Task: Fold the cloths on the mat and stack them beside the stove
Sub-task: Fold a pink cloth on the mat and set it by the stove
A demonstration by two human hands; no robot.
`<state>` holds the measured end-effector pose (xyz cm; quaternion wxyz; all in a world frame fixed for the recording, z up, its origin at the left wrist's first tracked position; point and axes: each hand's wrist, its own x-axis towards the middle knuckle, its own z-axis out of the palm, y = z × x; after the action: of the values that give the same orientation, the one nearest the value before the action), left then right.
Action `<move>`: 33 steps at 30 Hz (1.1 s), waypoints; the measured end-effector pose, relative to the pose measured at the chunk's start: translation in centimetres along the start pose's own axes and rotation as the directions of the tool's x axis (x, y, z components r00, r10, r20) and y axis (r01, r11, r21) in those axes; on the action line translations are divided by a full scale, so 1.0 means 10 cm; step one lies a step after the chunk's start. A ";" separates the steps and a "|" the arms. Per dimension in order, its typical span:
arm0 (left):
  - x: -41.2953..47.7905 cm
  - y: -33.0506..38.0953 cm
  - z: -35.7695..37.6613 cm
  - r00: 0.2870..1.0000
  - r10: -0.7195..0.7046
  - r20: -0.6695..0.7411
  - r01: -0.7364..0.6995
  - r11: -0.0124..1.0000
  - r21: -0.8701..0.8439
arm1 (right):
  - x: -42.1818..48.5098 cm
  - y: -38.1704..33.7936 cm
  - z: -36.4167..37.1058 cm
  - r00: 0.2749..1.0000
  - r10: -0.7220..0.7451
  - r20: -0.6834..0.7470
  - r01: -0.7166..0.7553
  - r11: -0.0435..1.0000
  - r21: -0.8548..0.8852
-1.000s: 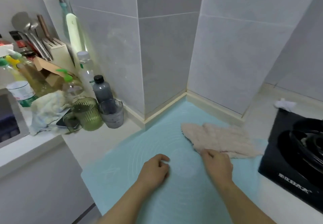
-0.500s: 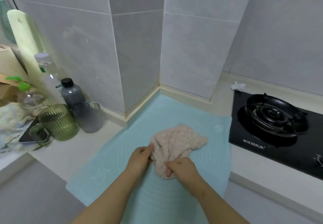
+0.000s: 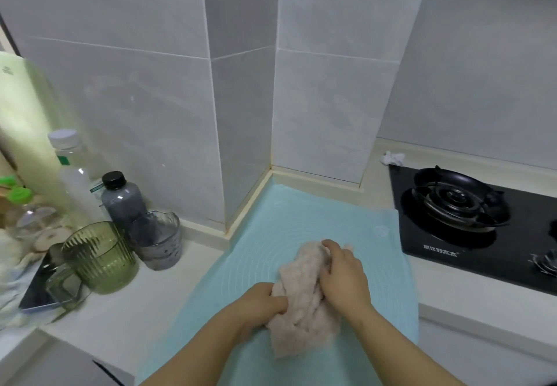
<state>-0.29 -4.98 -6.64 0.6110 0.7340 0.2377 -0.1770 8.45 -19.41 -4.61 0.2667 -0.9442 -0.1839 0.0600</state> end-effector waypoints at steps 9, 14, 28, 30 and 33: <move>0.06 0.11 -0.41 1.000 0.026 -0.003 -0.025 0.989 0.145 | 0.00 -0.05 0.05 0.907 0.079 0.415 -0.054 0.996 -0.071; 0.20 0.28 -0.48 0.979 0.178 -0.098 -0.139 0.938 0.317 | 0.10 -0.03 -0.04 0.980 0.137 0.146 -0.138 0.990 -0.003; 0.20 0.66 -0.62 0.712 0.697 -0.086 -0.408 0.510 0.757 | 0.10 0.09 -0.29 0.979 0.146 -0.139 -0.124 0.980 0.155; 0.27 0.29 -0.58 0.779 0.626 0.031 -0.401 0.460 0.792 | -0.04 0.22 -0.13 0.977 0.211 0.004 -0.211 0.974 0.086; 0.27 -0.14 -0.53 0.823 0.563 0.080 -0.432 0.529 0.730 | -0.21 0.36 0.02 0.956 0.259 0.138 -0.276 0.954 0.121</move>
<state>0.99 0.80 -8.23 0.2750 0.9611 -0.0214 -0.0118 7.59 -22.95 -6.60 0.3094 -0.9342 -0.0654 0.1652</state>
